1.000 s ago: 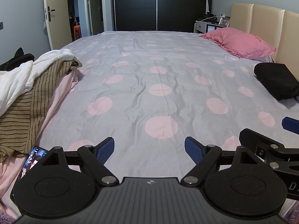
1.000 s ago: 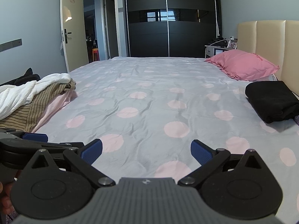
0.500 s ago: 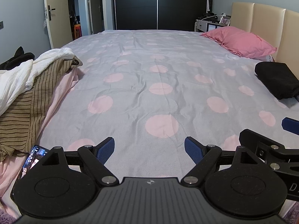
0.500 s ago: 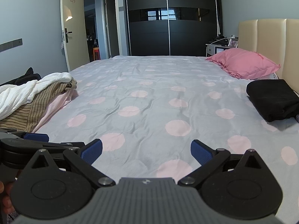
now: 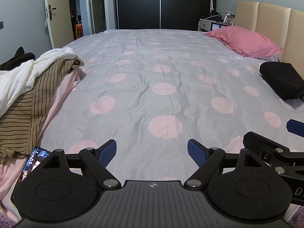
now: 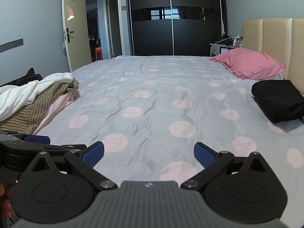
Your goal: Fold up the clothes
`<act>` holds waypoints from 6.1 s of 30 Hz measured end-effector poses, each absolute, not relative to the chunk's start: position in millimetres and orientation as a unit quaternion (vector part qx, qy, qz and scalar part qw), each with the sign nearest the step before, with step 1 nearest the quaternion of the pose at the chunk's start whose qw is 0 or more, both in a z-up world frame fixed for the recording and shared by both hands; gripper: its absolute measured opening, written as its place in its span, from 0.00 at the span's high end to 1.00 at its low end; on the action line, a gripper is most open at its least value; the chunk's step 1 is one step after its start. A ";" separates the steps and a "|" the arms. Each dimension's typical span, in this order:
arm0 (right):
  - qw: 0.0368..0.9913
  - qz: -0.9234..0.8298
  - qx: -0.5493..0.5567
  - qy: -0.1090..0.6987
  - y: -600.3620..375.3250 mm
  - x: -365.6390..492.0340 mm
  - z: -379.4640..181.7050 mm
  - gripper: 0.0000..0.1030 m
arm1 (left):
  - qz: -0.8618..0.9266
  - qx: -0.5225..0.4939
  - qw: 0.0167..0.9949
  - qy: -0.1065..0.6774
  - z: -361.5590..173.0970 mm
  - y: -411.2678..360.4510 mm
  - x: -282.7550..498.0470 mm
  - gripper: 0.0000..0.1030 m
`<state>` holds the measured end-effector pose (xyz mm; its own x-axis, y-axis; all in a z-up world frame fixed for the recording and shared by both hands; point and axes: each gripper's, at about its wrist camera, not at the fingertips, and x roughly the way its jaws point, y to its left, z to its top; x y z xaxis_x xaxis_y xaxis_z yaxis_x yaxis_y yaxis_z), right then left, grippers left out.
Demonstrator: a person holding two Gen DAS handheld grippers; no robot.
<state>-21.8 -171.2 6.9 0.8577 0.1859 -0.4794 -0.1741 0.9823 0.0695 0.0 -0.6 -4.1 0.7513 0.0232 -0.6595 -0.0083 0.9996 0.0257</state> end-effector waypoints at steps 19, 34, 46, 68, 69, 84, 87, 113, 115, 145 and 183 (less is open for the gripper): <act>0.962 0.102 0.007 0.252 -170.8 -21.9 7.5 0.01 | 0.004 0.003 0.934 0.358 -4.9 1.7 -0.8 0.21; 0.941 0.151 -0.065 0.296 -190.3 -5.9 52.7 0.01 | 0.020 -0.031 0.934 0.354 47.3 63.7 7.9 0.22; 0.939 0.159 -0.144 0.270 -217.8 33.6 81.2 0.01 | 0.183 0.033 0.925 0.333 104.3 217.2 32.0 0.36; 0.923 0.170 -0.125 0.322 -200.1 69.6 37.8 0.01 | 0.362 -0.239 0.833 0.344 85.1 507.4 -16.9 0.23; 0.922 0.172 -0.128 0.323 -197.9 70.5 36.7 0.01 | 0.350 -0.267 0.830 0.343 79.4 511.3 -20.7 0.24; 0.920 0.195 -0.145 0.308 -182.1 63.6 35.3 0.01 | 0.185 -0.271 0.897 0.297 118.7 472.5 5.2 0.96; 0.922 0.199 -0.144 0.298 -181.4 59.1 40.1 0.01 | 0.130 -0.253 0.917 0.280 141.5 439.5 25.2 0.97; 0.960 0.043 -0.094 0.262 -261.3 38.1 82.2 0.01 | -0.392 -0.045 0.836 0.381 136.6 16.3 50.2 0.69; 0.959 0.045 -0.085 0.265 -265.1 35.3 80.3 0.01 | -0.371 -0.037 0.838 0.399 122.8 24.7 48.3 0.58; 0.853 0.421 -0.121 0.282 38.8 69.2 52.4 0.09 | 0.057 -0.077 0.898 0.429 49.3 302.6 109.7 0.49; 0.924 0.357 -0.087 0.106 1.8 86.5 287.9 1.00 | 0.042 -0.065 0.977 0.200 248.3 266.3 96.3 0.93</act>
<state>86.5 1.8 287.9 0.7221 0.6414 -0.2590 -0.6786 0.7296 -0.0850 96.3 266.3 248.3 0.9165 0.0558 -0.3961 -0.1081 0.9879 -0.1111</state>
